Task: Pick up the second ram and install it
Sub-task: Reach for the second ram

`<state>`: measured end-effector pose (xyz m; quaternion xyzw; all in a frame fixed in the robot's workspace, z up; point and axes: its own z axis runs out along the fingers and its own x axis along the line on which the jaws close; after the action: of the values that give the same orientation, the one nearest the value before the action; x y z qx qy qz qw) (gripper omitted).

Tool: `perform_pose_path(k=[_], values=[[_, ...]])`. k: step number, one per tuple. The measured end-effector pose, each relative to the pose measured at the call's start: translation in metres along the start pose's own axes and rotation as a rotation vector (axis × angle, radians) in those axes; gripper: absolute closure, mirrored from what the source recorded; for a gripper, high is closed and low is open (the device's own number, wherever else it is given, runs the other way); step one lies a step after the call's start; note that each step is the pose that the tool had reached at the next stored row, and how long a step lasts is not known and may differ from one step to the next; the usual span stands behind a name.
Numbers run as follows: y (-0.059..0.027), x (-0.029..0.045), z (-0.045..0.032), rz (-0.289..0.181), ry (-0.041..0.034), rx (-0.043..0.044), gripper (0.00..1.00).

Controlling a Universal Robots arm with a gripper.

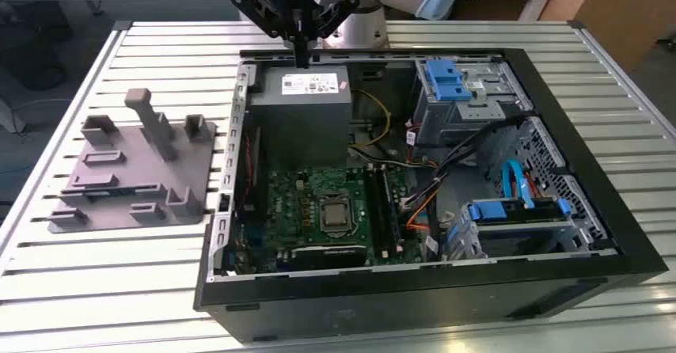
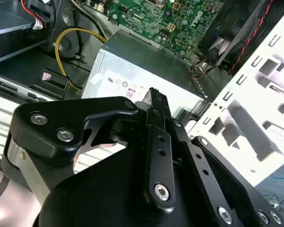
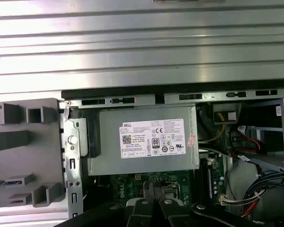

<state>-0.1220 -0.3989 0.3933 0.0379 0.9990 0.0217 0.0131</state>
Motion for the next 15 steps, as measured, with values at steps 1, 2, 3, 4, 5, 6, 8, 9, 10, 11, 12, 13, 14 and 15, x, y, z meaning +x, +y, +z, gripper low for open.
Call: perform_pose_path(k=[1, 2, 3, 4, 5, 6, 8, 9, 10, 11, 12, 13, 14, 15], values=[[0.0000, 0.0000, 0.0000, 0.000, 0.0000, 0.0000, 0.90], [0.0000, 0.0000, 0.0000, 0.000, 0.0000, 0.0000, 0.90], [0.0000, 0.0000, 0.0000, 0.000, 0.0000, 0.0000, 0.90], [0.0000, 0.0002, 0.0000, 0.000, 0.0000, 0.0001, 0.90], [-0.0001, 0.0009, -0.0001, 0.000, 0.0000, 0.0001, 0.90], [-0.0002, 0.0020, -0.0001, 0.000, 0.0001, 0.0001, 0.90], [-0.0006, 0.0075, -0.0003, 0.000, -0.0001, 0.0001, 0.90], [-0.0009, 0.0117, -0.0004, 0.000, -0.0002, 0.0001, 0.90], [-0.0012, 0.0162, -0.0005, 0.000, -0.0005, 0.0000, 0.90], [-0.0015, 0.0207, -0.0006, 0.000, -0.0007, 0.0000, 0.90], [-0.0019, 0.0254, -0.0007, 0.000, -0.0008, 0.0000, 0.90], [-0.0023, 0.0300, -0.0007, 0.000, -0.0009, -0.0001, 0.90], [-0.0026, 0.0343, -0.0008, 0.000, -0.0010, -0.0001, 0.90], [-0.0029, 0.0378, -0.0008, 0.000, -0.0011, 0.0000, 0.90]])
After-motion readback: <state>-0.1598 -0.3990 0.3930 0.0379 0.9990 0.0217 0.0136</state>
